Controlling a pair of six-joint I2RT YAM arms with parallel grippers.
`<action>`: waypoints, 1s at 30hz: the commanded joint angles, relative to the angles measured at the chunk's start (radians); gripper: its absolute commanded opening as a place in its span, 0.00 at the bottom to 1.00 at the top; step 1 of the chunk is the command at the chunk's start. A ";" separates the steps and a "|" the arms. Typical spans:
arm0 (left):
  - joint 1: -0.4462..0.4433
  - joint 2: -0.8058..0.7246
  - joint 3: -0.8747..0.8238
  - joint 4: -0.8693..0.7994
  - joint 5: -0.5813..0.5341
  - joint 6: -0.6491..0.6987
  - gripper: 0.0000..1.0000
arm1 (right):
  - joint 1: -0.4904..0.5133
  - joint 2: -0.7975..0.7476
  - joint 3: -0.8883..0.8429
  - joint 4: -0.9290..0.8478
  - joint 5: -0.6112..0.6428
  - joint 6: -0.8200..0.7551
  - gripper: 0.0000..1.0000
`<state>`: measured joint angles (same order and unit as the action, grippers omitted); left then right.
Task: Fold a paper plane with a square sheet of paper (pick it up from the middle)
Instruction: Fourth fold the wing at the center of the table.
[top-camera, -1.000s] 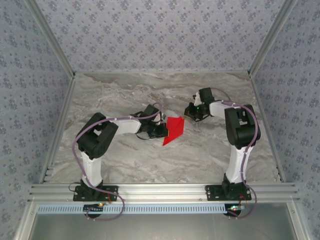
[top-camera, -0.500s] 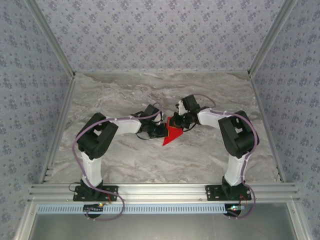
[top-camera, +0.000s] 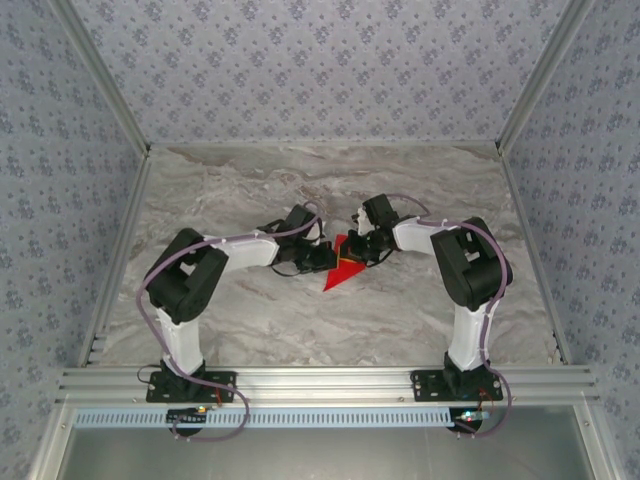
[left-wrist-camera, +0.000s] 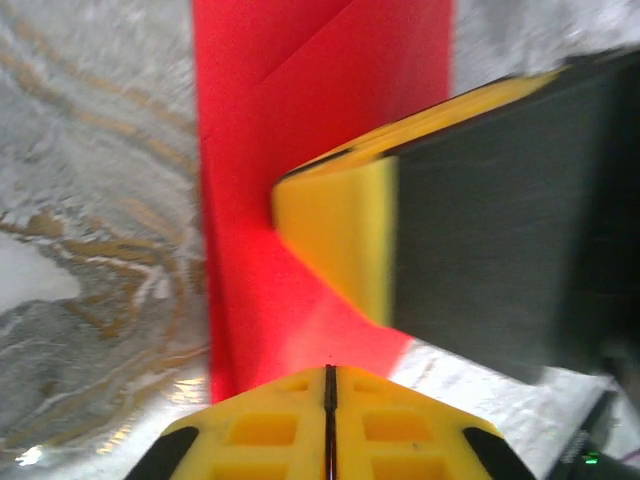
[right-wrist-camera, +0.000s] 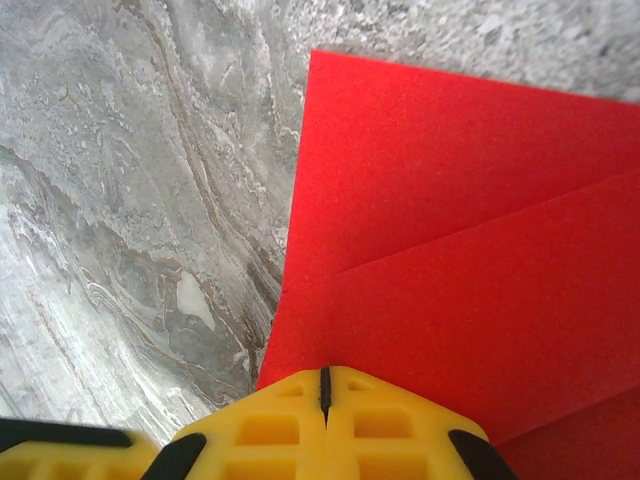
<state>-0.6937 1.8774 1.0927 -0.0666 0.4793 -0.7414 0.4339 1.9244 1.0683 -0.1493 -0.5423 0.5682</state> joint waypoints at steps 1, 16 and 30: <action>0.008 -0.054 0.010 0.030 0.051 -0.043 0.13 | -0.004 0.044 -0.028 -0.098 0.098 -0.024 0.00; -0.043 -0.002 -0.047 -0.030 0.032 -0.080 0.13 | 0.005 0.073 -0.008 -0.135 0.119 -0.017 0.00; -0.046 0.021 -0.115 -0.001 0.036 -0.104 0.12 | 0.005 0.084 -0.002 -0.153 0.129 -0.017 0.00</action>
<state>-0.7353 1.8870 1.0046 -0.0437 0.5087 -0.8318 0.4355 1.9362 1.0916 -0.1860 -0.5381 0.5682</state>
